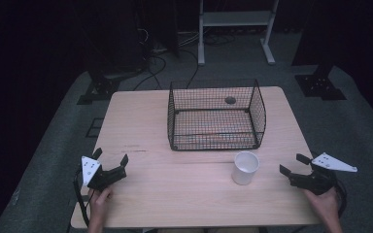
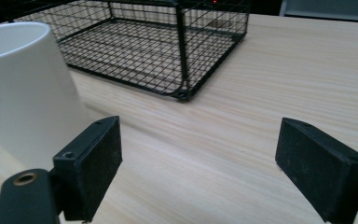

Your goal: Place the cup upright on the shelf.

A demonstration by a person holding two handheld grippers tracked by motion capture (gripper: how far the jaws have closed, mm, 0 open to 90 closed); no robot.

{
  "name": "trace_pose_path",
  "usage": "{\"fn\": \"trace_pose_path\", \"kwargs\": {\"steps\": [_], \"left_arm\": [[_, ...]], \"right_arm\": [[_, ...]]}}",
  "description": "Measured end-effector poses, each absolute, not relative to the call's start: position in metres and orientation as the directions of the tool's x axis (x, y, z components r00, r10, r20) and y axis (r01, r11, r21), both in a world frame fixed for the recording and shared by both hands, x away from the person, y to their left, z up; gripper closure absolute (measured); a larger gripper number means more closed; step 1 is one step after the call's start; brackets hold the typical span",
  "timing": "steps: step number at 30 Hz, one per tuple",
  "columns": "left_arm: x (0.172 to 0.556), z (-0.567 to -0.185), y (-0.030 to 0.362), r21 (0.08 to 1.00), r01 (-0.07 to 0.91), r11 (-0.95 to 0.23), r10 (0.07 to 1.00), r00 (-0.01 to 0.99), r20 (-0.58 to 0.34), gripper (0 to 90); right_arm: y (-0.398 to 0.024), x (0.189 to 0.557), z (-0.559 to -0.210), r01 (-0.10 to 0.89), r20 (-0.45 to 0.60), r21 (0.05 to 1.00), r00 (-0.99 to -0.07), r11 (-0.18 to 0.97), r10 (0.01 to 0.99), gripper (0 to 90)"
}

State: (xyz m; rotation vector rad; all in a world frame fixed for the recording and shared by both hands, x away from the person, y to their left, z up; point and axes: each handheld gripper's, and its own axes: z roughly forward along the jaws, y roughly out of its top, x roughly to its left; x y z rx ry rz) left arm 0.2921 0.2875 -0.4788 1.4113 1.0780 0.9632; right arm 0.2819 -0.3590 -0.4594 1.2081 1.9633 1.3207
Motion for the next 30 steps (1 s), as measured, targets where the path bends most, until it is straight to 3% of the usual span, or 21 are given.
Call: {"fn": "trace_pose_path", "kwargs": {"steps": [30], "left_arm": [[0.292, -0.479, 0.288, 0.994, 0.105, -0.022, 0.964, 0.266, -0.006, 0.0]], "right_arm": [[-0.32, 0.264, -0.449, 0.37, 0.035, 0.888, -0.645, 0.272, 0.763, 8.0]]}}
